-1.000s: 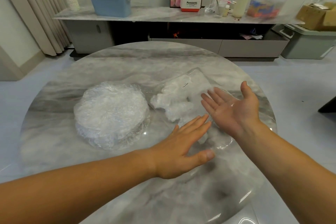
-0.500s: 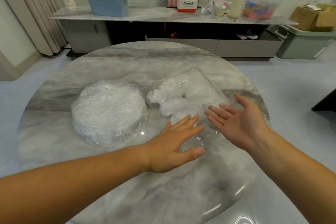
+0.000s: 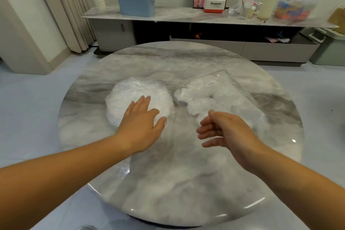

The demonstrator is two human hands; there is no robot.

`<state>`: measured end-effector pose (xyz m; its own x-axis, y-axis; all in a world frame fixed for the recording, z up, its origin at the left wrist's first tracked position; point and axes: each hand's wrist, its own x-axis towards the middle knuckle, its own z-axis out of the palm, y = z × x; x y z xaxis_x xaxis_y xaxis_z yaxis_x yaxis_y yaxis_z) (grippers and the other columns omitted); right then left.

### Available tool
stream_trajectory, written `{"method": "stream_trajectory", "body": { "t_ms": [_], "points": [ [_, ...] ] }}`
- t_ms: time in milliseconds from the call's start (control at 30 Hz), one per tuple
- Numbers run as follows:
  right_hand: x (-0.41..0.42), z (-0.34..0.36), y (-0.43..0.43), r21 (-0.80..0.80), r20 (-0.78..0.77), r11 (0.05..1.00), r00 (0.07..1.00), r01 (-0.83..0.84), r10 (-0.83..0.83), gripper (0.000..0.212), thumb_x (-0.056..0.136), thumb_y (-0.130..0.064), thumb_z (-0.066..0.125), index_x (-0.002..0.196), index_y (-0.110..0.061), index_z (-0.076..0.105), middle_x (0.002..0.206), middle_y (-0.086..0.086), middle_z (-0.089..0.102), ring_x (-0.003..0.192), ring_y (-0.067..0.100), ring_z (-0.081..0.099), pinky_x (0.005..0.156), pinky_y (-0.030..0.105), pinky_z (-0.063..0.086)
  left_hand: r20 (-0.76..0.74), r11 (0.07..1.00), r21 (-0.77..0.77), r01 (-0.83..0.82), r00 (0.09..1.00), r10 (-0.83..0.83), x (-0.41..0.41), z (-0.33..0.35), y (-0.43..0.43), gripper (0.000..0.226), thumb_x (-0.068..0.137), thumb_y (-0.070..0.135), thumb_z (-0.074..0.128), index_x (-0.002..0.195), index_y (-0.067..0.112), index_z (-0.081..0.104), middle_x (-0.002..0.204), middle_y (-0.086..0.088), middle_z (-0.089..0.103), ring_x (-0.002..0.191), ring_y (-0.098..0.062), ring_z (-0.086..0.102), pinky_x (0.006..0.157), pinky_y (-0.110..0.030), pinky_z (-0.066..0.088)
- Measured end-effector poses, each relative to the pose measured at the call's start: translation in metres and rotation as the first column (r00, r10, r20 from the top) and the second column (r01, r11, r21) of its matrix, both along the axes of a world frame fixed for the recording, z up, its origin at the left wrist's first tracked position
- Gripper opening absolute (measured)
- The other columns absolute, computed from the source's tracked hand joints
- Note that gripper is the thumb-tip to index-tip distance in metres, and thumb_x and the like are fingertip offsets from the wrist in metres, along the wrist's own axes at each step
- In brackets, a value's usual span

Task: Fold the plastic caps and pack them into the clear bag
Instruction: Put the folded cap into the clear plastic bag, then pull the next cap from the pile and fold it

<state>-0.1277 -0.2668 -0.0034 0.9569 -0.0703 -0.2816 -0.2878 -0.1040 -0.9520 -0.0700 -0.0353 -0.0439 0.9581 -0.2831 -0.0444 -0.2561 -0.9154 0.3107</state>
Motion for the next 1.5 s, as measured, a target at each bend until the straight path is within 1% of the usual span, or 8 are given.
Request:
{"method": "stream_trajectory", "body": {
  "t_ms": [167,233,400,500,600,933,1267,1500],
  "points": [
    [-0.005,-0.011,0.04,-0.209,0.008,0.944,0.965,-0.254,0.261,0.037,0.1,-0.043,0.054,0.096,-0.011,0.073,0.1,0.001,0.075,0.098,0.01,0.07,0.091,0.041,0.06,-0.069,0.993,0.096,-0.062,0.995,0.068,0.007,-0.01,0.044,0.057,0.103,0.056,0.023,0.138,0.025,0.058,0.166,-0.003,0.018,0.155,-0.017,0.001,0.125,-0.038,-0.006],
    [-0.007,-0.016,0.05,-0.297,0.009,0.897,0.939,-0.326,0.344,0.058,0.091,-0.06,0.052,0.101,-0.005,0.07,0.108,0.011,0.07,0.104,0.024,0.066,0.095,0.046,0.055,-0.052,0.993,0.112,-0.039,0.998,0.045,0.008,-0.018,0.054,0.055,0.103,0.054,0.026,0.131,0.022,0.062,0.162,-0.002,0.03,0.154,-0.018,0.011,0.125,-0.04,-0.001],
    [-0.008,-0.034,0.051,-0.462,-0.011,0.806,0.911,-0.37,0.412,0.059,0.1,-0.055,0.043,0.109,-0.001,0.062,0.113,0.016,0.065,0.101,0.03,0.063,0.094,0.042,0.05,0.136,0.998,0.062,0.01,0.991,-0.019,0.009,-0.022,0.062,0.037,0.101,0.05,0.034,0.096,0.019,0.054,0.111,0.001,0.055,0.124,-0.025,0.048,0.115,-0.039,0.029],
    [-0.006,-0.04,0.048,-0.519,-0.015,0.781,0.918,-0.347,0.397,0.058,0.099,-0.056,0.041,0.104,-0.002,0.063,0.104,0.015,0.066,0.084,0.024,0.062,0.088,0.044,0.051,0.092,0.997,0.024,0.079,0.992,-0.081,0.005,-0.023,0.067,0.07,0.089,0.064,0.02,0.129,0.024,0.062,0.149,0.001,0.046,0.147,-0.018,0.029,0.123,-0.034,0.01],
    [-0.004,-0.044,0.042,-0.539,-0.021,0.773,0.923,-0.334,0.385,0.06,0.096,-0.058,0.04,0.105,-0.003,0.064,0.105,0.012,0.067,0.097,0.029,0.063,0.09,0.042,0.051,0.092,0.981,-0.022,0.192,0.978,-0.189,-0.004,-0.02,0.069,0.07,0.085,0.067,0.013,0.123,0.036,0.063,0.162,0.0,0.029,0.154,-0.012,0.008,0.125,-0.034,-0.004],
    [-0.008,-0.047,0.036,-0.527,-0.022,0.771,0.912,-0.358,0.409,0.061,0.098,-0.059,0.039,0.106,-0.004,0.064,0.111,0.012,0.068,0.106,0.029,0.063,0.096,0.042,0.05,0.067,0.99,0.004,0.138,0.988,-0.138,-0.004,-0.024,0.065,0.091,0.084,0.072,0.007,0.155,0.023,0.035,0.162,0.01,0.03,0.151,-0.004,0.013,0.125,-0.03,-0.001],
    [-0.017,-0.046,0.031,-0.543,-0.012,0.753,0.9,-0.371,0.435,0.043,0.101,-0.054,0.043,0.094,-0.019,0.066,0.092,-0.002,0.067,0.089,0.019,0.062,0.086,0.036,0.052,0.039,0.983,-0.074,0.17,0.985,-0.167,-0.013,-0.025,0.073,0.079,0.084,0.071,0.02,0.148,0.033,0.044,0.158,0.01,0.036,0.148,-0.007,0.025,0.123,-0.028,0.007],
    [-0.024,-0.046,0.032,-0.564,-0.004,0.739,0.896,-0.37,0.445,0.038,0.101,-0.053,0.043,0.094,-0.025,0.067,0.094,-0.008,0.067,0.089,0.009,0.063,0.089,0.033,0.053,0.056,0.987,0.065,0.148,0.987,-0.152,-0.018,-0.028,0.054,0.06,0.097,0.063,0.027,0.152,0.04,0.034,0.168,0.008,-0.003,0.15,-0.011,-0.01,0.118,-0.035,-0.005]
  ]
}}
